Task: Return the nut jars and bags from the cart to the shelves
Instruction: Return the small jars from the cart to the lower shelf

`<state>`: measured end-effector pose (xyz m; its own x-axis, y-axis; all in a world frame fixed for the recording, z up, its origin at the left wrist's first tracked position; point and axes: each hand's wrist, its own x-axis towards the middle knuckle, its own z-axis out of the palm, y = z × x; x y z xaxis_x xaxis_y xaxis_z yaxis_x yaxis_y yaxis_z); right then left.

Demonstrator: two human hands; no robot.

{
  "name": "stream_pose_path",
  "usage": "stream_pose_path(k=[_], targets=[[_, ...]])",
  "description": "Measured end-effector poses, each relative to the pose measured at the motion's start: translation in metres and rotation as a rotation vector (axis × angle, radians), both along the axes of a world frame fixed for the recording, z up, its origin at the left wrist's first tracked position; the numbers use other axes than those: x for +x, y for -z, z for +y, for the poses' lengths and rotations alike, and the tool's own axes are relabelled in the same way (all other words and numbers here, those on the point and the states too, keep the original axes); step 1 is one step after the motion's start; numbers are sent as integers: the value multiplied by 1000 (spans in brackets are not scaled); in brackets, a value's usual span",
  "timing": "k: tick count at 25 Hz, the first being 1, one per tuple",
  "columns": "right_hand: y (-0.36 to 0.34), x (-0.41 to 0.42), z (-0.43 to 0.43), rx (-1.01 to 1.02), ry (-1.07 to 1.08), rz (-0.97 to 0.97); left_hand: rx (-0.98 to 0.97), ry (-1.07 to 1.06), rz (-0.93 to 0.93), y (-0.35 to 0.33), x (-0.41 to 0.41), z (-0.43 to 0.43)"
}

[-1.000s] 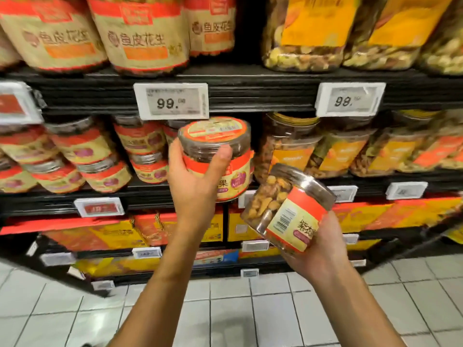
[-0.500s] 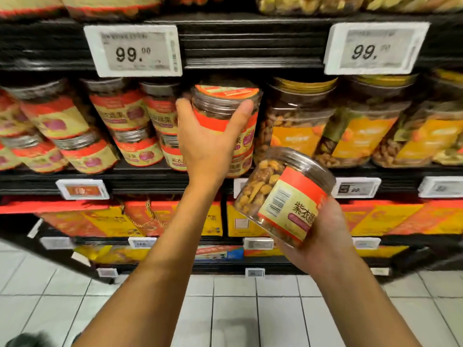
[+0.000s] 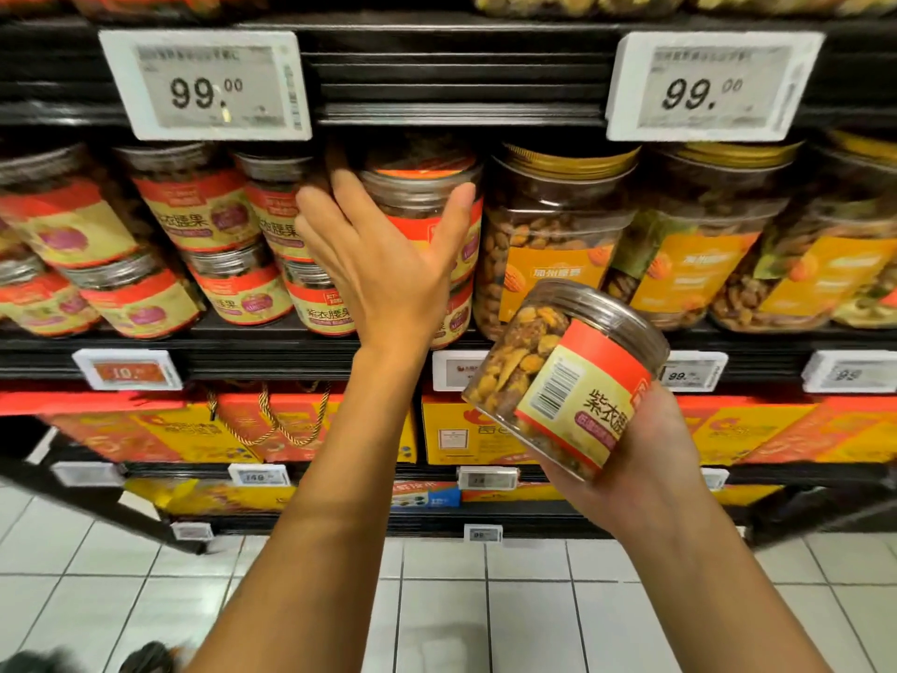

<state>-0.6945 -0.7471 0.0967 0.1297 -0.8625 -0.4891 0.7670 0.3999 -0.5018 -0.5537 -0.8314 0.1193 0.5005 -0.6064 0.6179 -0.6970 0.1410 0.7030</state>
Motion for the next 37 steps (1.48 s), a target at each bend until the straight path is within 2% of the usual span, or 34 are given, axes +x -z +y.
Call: stream_pose_path(k=[1, 3, 6, 9, 10, 13, 16, 17, 18, 20, 21, 22, 24, 26, 29, 31, 33, 34, 37], targets=[[-1, -1, 0, 3, 0, 6, -15, -66, -55, -2, 3, -2], [-2, -1, -1, -5, 0, 19, -161, -103, -128, -2, 14, 0], [-3, 1, -3, -8, 8, 10, -340, 30, -230, 25, 31, 25], [-4, 8, -7, -13, 8, 25, -221, 205, -486, 64, 28, 48], [-5, 11, -9, -13, 10, 30, -180, 240, -514, 70, 26, 48], [-7, 17, -11, -6, 16, 34, -90, 272, -425, 68, 22, 41], [-9, 22, -10, -7, 15, 71, -55, 332, -446, 63, 29, 48], [-10, 24, -10, -14, 15, 99, -60, 343, -386, 60, 33, 55], [-10, 27, -10, -21, 13, 141, -55, 331, -220, 54, 36, 64], [-13, 39, -10, -19, -4, 244, 41, 381, 350, 35, 40, 84], [-15, 48, -10, -13, -16, 286, 124, 478, 576, 27, 42, 93], [-18, 59, -9, -21, -33, 327, 207, 584, 696, 20, 45, 103], [-22, 86, -5, -110, -82, 407, 274, 730, 642, 12, 50, 116], [-24, 113, 1, -251, -159, 457, 209, 647, 578, 13, 58, 121], [-23, 136, 17, -443, -249, 493, 62, 541, 732, 24, 85, 118], [-12, 141, 38, -554, -136, 727, 21, 517, 885, 33, 104, 114], [1, 145, 60, -668, 15, 972, 21, 528, 928, 40, 117, 106], [8, 148, 66, -717, 6, 1010, 25, 550, 889, 41, 119, 102], [18, 157, 61, -715, -37, 942, 32, 611, 782, 42, 117, 84]])
